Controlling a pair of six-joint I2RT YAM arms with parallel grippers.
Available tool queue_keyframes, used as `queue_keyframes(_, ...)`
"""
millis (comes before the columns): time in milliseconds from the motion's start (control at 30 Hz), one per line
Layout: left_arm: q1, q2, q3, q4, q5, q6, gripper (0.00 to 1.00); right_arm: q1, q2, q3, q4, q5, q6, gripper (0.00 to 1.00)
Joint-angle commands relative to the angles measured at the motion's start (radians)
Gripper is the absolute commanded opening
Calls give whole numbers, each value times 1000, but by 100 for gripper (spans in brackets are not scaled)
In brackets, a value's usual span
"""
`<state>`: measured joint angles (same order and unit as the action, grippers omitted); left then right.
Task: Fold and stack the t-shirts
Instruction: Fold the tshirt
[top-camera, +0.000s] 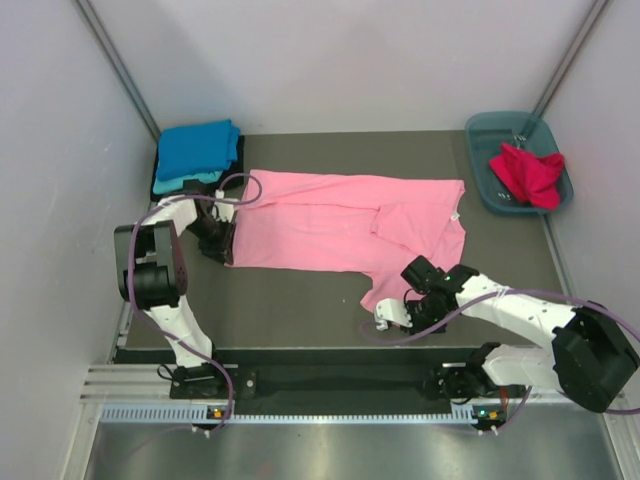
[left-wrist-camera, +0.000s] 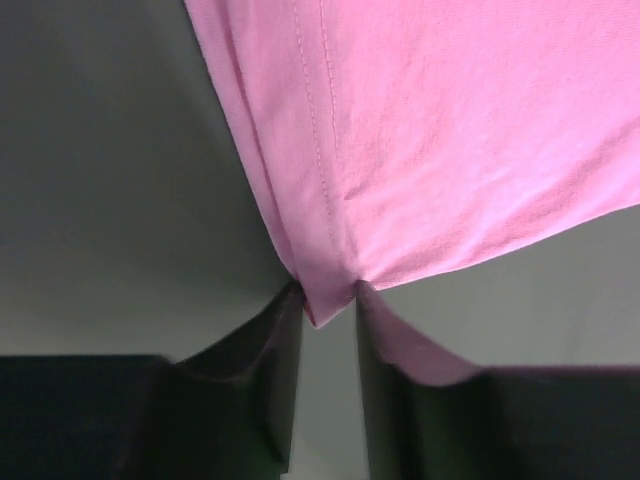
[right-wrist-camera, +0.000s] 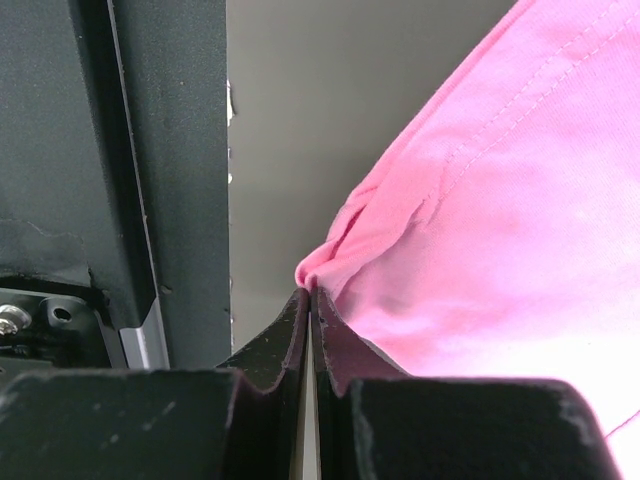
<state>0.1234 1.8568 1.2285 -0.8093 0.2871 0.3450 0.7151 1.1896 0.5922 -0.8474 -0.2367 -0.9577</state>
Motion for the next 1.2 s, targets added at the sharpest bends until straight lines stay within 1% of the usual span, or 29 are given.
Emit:
queue_keyframes(0, 5, -4, -26, 13, 6, 6, 26, -2, -4, 31, 33, -7, 7, 0)
queue_keyframes(33, 5, -2, -24, -1, 12, 11, 21, -8, -5, 35, 37, -4, 14, 0)
queue_keyframes(67, 5, -1, -21, -8, 18, 15, 1, -29, -7, 52, 42, -3, 26, 0)
queue_keyframes(100, 5, -2, -17, -17, 30, 15, 0, -43, -10, 66, 42, -3, 34, 0)
queue_keyframes(200, 7, -13, 11, -42, 56, 14, 0, -136, -18, 153, 39, 4, 74, 0)
queue_keyframes(233, 7, -16, 41, -50, 64, 12, 0, -167, -24, 181, 25, -3, 83, 0)
queue_keyframes(267, 7, -21, 61, -69, 72, 8, 0, -224, -24, 237, 16, -9, 102, 0)
queue_keyframes(367, 5, -27, 153, -100, 103, -1, 0, -302, -31, 323, -31, -13, 119, 0)
queue_keyframes(567, -7, 24, 367, -191, 156, 0, 0, -410, -59, 391, -38, -7, 140, 0)
queue_keyframes(800, -54, 139, 589, -255, 158, 2, 0, -506, -18, 498, -5, -1, 131, 0)
queue_keyframes(833, -59, 156, 644, -263, 156, 0, 0, -516, 1, 515, 7, -3, 131, 0)
queue_keyframes(933, -79, 218, 736, -292, 150, -1, 0, -542, 48, 576, 36, -3, 132, 0)
queue_keyframes(1033, -97, 281, 807, -301, 141, -6, 0, -563, 105, 632, 68, 11, 131, 0)
queue_keyframes(1167, -111, 326, 864, -294, 127, -23, 0, -595, 183, 725, 100, 20, 151, 0)
